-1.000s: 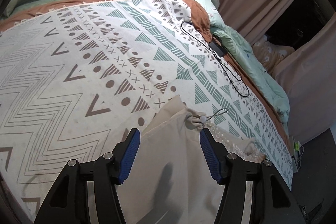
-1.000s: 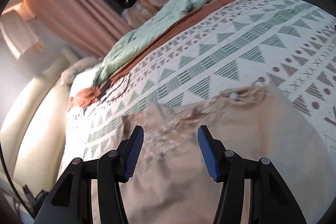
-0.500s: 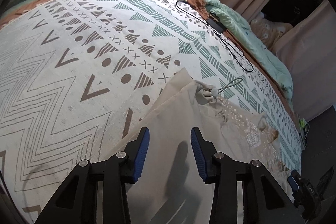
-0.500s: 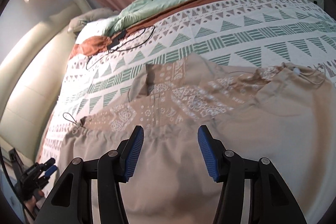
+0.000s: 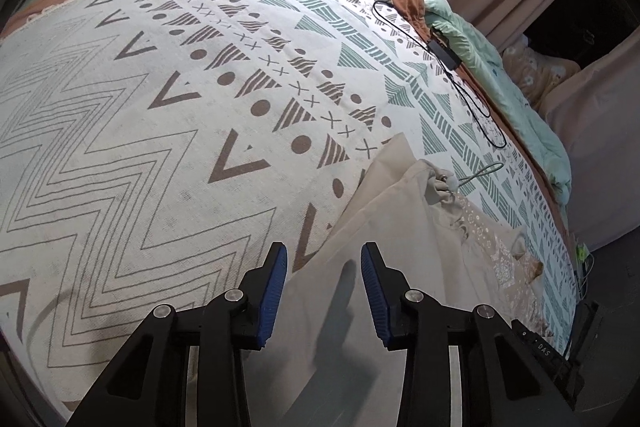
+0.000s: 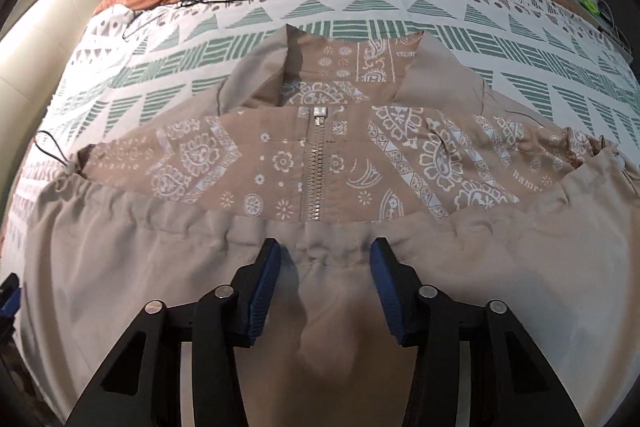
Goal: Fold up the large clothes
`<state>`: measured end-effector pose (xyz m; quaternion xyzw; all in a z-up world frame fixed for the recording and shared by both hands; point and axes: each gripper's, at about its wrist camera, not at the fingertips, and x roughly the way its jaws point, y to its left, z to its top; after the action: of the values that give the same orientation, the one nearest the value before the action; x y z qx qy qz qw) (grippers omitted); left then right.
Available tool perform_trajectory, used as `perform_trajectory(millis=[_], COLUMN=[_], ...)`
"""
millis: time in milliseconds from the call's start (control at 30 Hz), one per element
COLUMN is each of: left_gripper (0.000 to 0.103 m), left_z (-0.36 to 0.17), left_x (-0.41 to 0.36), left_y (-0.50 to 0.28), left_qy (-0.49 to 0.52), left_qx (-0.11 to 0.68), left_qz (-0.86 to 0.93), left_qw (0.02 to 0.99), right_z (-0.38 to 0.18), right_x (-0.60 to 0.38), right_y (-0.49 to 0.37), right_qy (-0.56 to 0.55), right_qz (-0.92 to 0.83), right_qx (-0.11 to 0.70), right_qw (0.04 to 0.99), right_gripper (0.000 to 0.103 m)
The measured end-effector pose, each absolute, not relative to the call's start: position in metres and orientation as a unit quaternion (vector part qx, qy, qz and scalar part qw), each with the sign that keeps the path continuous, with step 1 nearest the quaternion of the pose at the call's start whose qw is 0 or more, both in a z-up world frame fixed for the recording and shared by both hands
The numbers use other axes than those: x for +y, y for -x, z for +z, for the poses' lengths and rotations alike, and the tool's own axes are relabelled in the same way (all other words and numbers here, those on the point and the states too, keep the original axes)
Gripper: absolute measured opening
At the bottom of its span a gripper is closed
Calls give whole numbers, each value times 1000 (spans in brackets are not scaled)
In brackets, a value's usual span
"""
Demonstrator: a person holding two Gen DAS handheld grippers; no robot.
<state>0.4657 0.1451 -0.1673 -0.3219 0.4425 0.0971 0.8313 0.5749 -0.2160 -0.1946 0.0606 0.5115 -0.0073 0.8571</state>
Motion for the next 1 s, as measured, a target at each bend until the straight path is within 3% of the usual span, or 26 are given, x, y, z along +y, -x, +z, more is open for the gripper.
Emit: perform_trajectory(millis=[100,133,233,567,1000], left_gripper=[40,40,40,40,40], left_z=[-171,-171,-170,-173,-163], left_x=[153,155,163,173,155], left_y=[-459,-456,-447,-442,-459], left_qy=[325,324,324,331,305], left_qx=[446,445,441,438,445], left_qz=[103,107,120,134,112], left_qw=[828,828,829,825,835], right_z=[-192,-191,-184,-145,-188], right_x=[-209,-208,-213,-222,-240], right_y=[-578,-578,-575,-580,-619], right_qy=[-32,-29,-47,-65,-105], right_qz=[-5,-2,1,-3,-5], right_qx=[507,505,490,428,457], right_qw=[861,863,870,901,883], right_gripper=[27,15,5,4,3])
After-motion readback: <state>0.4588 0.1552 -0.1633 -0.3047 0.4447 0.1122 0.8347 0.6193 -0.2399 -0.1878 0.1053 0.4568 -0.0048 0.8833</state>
